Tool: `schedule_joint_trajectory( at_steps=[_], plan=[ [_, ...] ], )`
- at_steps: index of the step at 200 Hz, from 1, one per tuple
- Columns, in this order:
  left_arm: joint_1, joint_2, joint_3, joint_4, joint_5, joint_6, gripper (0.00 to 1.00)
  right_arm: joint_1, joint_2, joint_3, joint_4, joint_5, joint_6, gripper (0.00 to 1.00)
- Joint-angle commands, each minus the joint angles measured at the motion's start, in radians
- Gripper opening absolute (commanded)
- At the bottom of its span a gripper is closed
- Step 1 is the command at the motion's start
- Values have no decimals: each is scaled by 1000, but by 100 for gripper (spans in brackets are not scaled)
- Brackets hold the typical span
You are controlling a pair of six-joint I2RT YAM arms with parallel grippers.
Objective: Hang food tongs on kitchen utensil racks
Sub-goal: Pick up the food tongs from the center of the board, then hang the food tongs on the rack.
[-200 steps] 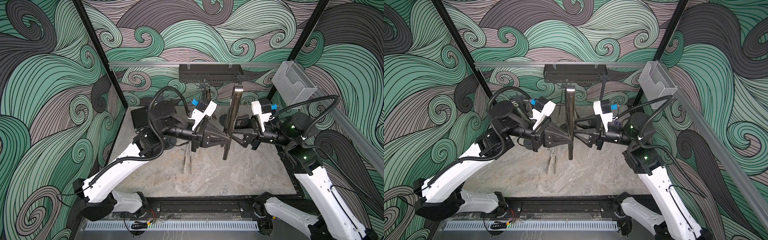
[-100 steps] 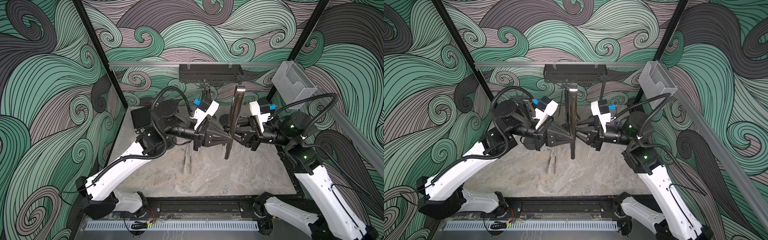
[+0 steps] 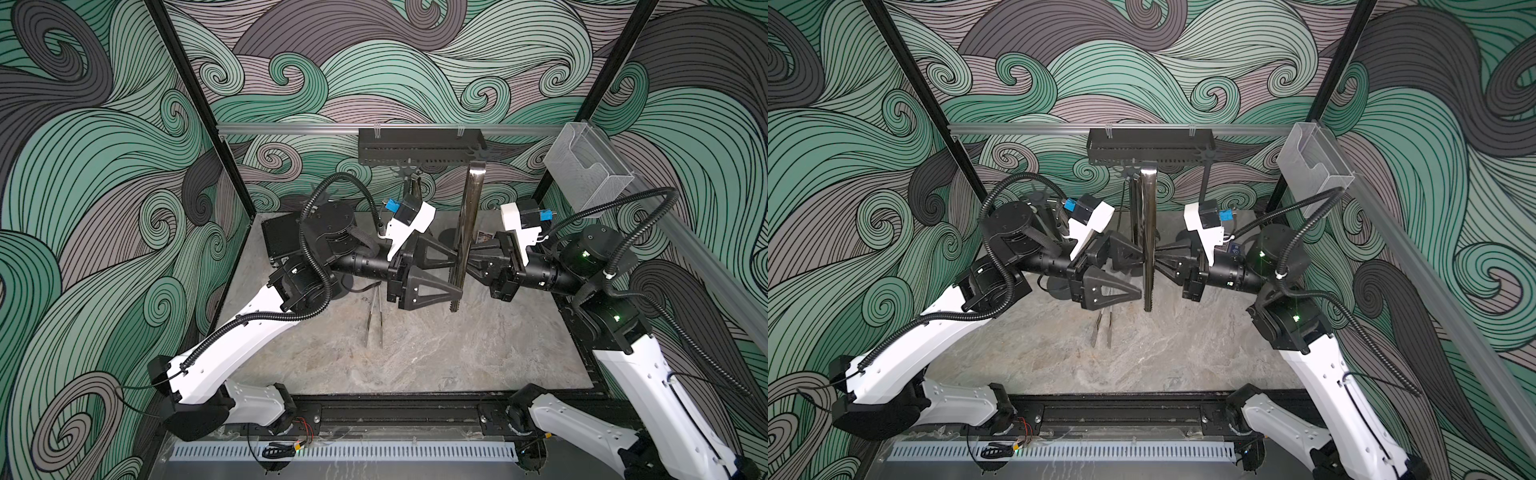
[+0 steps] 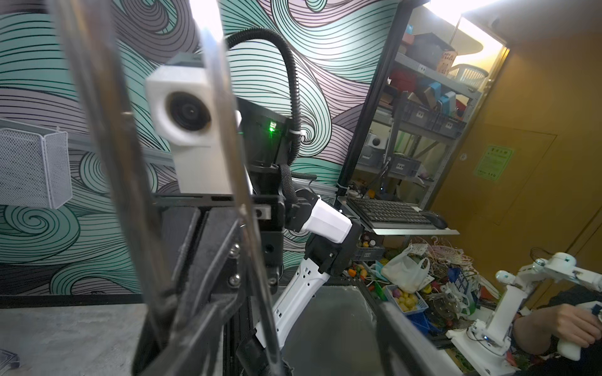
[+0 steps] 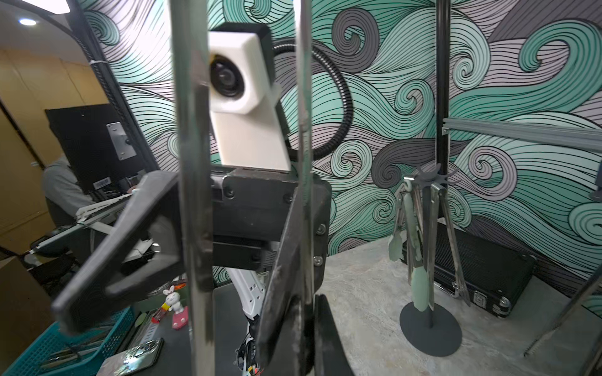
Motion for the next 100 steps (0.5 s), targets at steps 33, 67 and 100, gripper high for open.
schedule_joint_trajectory(
  at_steps=[33, 67, 100],
  plan=[
    [80, -93, -61, -212, -289, 134, 98, 5, -17, 82, -180, 239, -154, 0],
    [93, -194, -119, -333, -546, 182, 99, -45, 28, 146, -310, 558, -275, 0],
    [105, -261, -139, -428, -675, 192, 98, -278, 140, 201, -321, 556, -258, 0]
  ],
)
